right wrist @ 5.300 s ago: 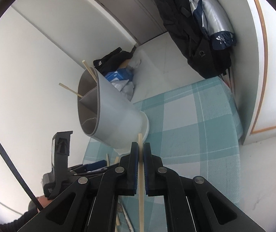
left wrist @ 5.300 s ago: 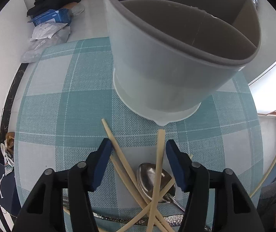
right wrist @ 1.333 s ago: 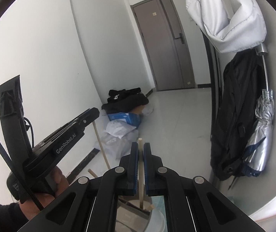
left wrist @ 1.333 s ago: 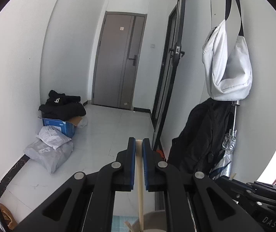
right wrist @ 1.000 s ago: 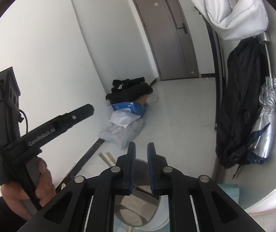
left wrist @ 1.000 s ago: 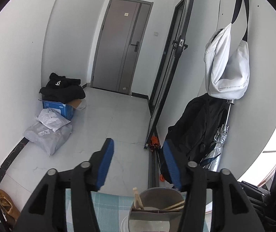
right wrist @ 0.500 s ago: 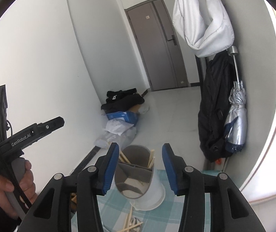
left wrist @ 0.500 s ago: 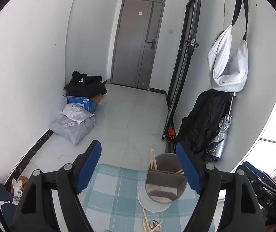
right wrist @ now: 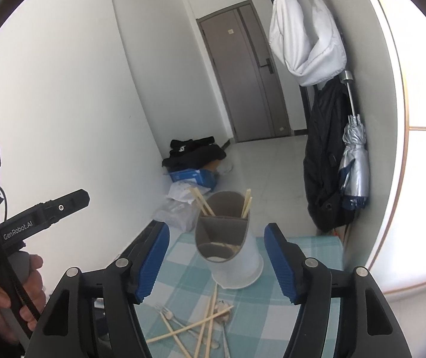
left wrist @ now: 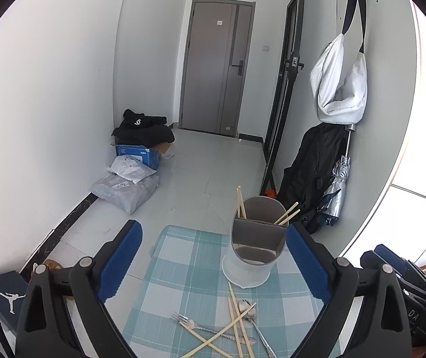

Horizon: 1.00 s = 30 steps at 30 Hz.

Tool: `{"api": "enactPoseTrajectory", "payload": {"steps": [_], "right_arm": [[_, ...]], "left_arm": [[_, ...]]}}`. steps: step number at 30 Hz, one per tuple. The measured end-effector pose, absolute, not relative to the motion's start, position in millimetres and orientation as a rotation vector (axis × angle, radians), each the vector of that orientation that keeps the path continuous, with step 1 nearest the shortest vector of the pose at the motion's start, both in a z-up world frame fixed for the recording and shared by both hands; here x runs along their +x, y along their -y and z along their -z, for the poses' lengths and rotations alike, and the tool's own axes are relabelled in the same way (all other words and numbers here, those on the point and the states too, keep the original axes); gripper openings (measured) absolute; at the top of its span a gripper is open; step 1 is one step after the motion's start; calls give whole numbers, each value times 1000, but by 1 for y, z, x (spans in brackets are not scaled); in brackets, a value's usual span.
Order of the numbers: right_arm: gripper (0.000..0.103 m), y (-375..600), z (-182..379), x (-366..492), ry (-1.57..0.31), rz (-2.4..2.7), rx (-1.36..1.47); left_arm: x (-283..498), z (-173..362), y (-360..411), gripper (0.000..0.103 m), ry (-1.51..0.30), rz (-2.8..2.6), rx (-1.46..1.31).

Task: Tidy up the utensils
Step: 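Pull both open grippers back from the caddy toward the remaining utensils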

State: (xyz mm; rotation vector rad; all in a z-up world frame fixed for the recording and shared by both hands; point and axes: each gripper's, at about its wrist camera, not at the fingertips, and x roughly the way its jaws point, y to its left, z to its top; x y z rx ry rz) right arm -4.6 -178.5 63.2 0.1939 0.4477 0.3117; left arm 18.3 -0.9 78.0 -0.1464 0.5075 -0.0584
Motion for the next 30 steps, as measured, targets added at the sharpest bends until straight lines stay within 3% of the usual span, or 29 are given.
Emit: {"api": "enactPoseTrajectory", "payload": {"steps": [10,30], "right_arm": [[72,171,-21,-27,-504,-296,171],[72,155,74,11,-839,-256,160]], "left_arm": [[-7,-28,-8,97,-564,64,-133],[18,50,-28,97,-795,50,-219]]}}
